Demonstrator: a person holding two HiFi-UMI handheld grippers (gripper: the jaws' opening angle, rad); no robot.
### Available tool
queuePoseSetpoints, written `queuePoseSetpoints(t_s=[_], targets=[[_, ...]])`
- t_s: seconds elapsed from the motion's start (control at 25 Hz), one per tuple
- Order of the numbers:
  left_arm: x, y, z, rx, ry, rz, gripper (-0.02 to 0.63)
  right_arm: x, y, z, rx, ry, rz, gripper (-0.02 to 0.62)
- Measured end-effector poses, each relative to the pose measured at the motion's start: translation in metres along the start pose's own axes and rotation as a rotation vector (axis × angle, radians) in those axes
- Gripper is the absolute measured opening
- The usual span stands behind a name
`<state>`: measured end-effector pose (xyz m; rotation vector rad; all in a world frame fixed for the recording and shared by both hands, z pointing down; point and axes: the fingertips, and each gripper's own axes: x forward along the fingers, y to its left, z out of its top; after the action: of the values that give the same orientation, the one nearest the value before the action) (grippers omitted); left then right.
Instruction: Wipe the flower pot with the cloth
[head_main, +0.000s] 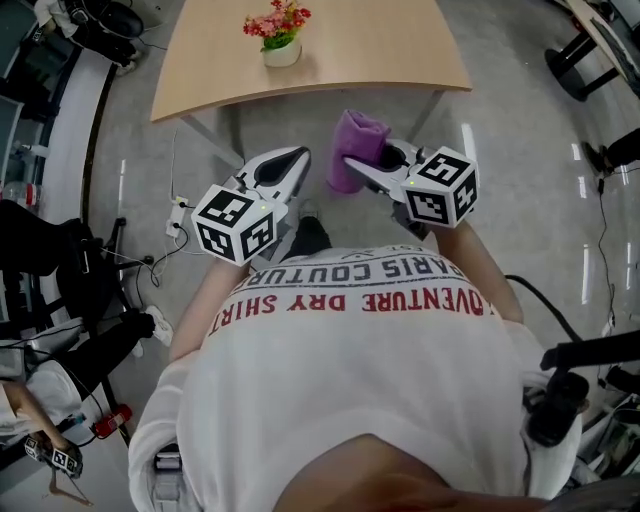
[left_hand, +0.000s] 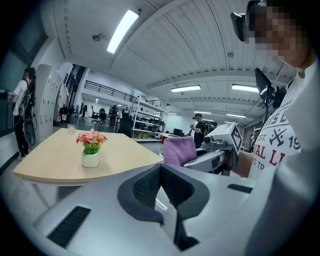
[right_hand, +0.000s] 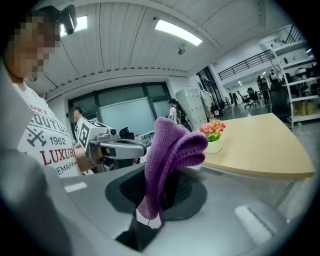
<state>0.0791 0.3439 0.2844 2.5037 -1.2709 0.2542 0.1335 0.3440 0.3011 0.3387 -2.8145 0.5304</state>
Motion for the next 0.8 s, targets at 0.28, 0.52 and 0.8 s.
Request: queuePoseSetpoints(t_s=[0.28,0.52,0.8], targets=[[0.027,0.056,-0.01,-0.029,-0.011,0.013,0.0,0.043,-0.052,-0.004,0.046,0.002,0.013,0.064],[0.049,0.16,-0.017,-0.103,-0.012,0.044,0.0,0.116,-0.12,0.004,0.107,0.036,-0.021,0.063],[0.119,0.307,0.045,-0.136,0.006,0.041,0.003,0.188,-0.253,0.085,0.163,0.056,-0.104,0.063]])
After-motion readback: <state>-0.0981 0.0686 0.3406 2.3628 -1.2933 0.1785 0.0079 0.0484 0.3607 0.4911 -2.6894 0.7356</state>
